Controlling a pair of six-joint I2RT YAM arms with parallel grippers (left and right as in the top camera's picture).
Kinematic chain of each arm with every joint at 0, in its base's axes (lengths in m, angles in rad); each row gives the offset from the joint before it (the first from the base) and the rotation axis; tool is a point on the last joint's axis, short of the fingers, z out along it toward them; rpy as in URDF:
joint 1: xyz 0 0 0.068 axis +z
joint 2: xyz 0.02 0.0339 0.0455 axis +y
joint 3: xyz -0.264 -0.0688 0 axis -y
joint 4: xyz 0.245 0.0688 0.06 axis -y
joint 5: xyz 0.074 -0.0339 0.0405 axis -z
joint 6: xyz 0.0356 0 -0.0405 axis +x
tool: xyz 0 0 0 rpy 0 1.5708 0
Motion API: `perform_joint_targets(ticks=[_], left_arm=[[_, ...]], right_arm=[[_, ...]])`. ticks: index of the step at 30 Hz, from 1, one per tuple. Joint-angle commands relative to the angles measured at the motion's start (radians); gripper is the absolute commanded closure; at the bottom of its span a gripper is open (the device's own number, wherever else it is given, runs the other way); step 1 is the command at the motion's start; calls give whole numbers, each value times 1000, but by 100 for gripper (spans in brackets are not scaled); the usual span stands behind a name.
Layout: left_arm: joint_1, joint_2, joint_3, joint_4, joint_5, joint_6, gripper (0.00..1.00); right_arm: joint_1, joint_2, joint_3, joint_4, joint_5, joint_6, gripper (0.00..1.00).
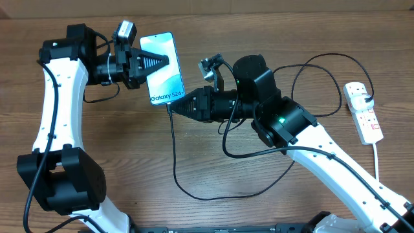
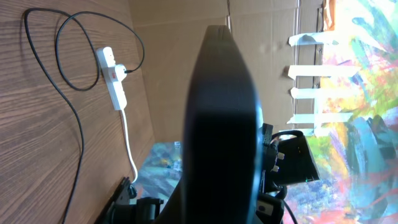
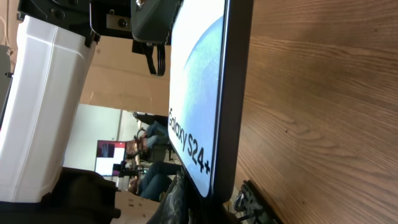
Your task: Plug charger to phone and switch on socket
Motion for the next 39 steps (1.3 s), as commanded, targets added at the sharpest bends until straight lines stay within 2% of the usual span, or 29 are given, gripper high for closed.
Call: perform_joint_targets(ticks=[1,3,9,12,15,19,27,29,32,39], left_arm=[[-25,-23,-2,-19,37,2,96],[-25,-23,-2,-18,37,2,96],[-25,-23,-2,-18,36,2,96],[-25,-23,-2,-15,33,2,96],[-25,-23,-2,-14,17,2,96],[-25,-23,-2,-10,18,2,96],[-25,-23,-2,7,18,2,96],[-25,-23,-2,8,18,2,96],[-29,-23,-2,7,22,2,96],[-54,-23,-2,10,31,2,96]], right_arm=[[-17,-8,4,34,154,-58,92],[-17,-8,4,32,152,-76,67],[-32,-8,4,30,97,-114,36],[-53,-8,4,30,-21,-181,27],[-64,-8,4,22,-159,-230,23],[-58,-8,4,-1,-251,-237,22],[-13,-8,3,-90,-207,-240,22],[0,-8,3,-91,-183,-240,36],[3,-8,3,-91,-158,-238,51],[2,-8,3,-91,-138,-232,52]])
